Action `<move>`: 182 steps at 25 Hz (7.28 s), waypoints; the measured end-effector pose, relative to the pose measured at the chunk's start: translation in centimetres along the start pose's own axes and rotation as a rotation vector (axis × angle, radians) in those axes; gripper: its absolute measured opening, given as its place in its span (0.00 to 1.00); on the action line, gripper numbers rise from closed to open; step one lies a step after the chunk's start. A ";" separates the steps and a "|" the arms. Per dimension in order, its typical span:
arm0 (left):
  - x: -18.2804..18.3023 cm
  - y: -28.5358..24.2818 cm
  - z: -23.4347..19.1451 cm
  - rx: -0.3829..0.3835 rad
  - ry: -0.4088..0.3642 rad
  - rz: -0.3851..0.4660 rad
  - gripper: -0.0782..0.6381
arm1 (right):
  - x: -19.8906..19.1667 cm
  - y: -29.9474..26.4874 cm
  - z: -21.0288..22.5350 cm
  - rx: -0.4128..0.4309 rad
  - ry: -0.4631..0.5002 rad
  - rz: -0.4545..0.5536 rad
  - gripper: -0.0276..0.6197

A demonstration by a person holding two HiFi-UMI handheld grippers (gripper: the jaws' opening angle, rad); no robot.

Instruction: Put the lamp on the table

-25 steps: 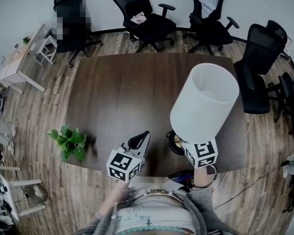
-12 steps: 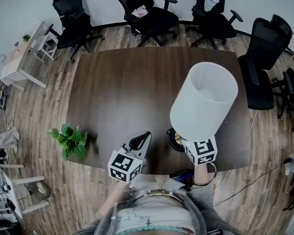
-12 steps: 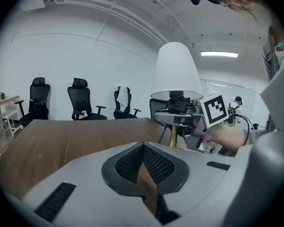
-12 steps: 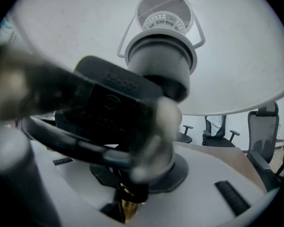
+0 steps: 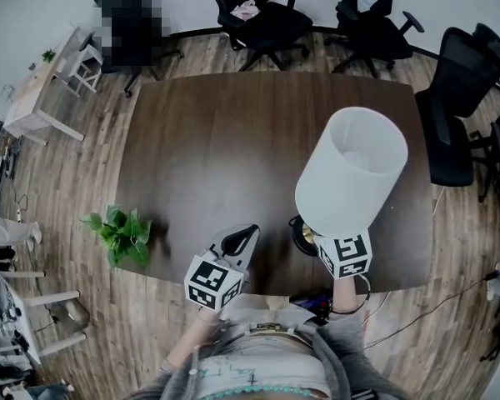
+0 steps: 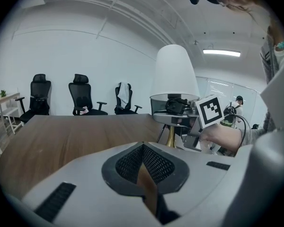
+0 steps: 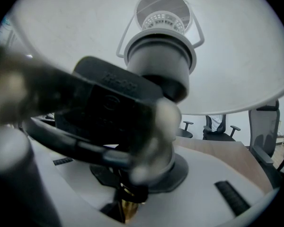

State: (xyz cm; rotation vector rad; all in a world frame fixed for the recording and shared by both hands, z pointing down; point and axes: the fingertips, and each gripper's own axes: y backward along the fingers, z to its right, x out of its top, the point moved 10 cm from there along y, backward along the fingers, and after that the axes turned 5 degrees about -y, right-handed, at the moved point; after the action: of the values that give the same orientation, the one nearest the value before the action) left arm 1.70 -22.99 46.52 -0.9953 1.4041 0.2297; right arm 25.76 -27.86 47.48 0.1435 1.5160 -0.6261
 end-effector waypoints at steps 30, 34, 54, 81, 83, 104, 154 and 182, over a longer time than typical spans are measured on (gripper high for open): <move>-1.6 -1.0 -0.4 -0.010 0.004 -0.055 0.12 | -3.0 -3.5 1.3 -0.011 -0.018 -0.056 0.18; -2.0 -1.1 -0.1 -0.022 0.014 -0.072 0.12 | -3.5 -3.8 1.4 -0.008 -0.020 -0.061 0.18; -3.2 -2.0 0.2 -0.072 0.049 -0.117 0.12 | -5.0 -6.1 1.2 -0.005 -0.013 -0.092 0.18; -3.3 -2.4 0.2 -0.109 0.030 -0.117 0.12 | -6.1 -5.2 0.4 0.024 -0.055 -0.094 0.16; -3.2 -2.5 0.2 -0.114 0.027 -0.116 0.12 | -6.2 -5.2 0.4 0.023 -0.059 -0.092 0.16; -2.5 -3.6 0.2 -0.145 0.002 -0.118 0.12 | -7.0 -4.5 0.6 0.039 -0.063 -0.129 0.14; -3.2 -4.0 2.3 -0.268 -0.093 -0.183 0.12 | -10.2 -1.6 -1.1 0.061 -0.072 0.042 0.14; -3.8 -4.0 3.6 -0.303 -0.125 -0.196 0.12 | -10.8 -0.7 -1.6 0.064 -0.102 0.103 0.18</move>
State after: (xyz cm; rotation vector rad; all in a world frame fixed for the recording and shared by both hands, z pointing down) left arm 6.06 -21.35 51.15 -1.3363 1.1695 0.3599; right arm 24.78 -24.58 57.85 0.2337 1.3818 -0.5911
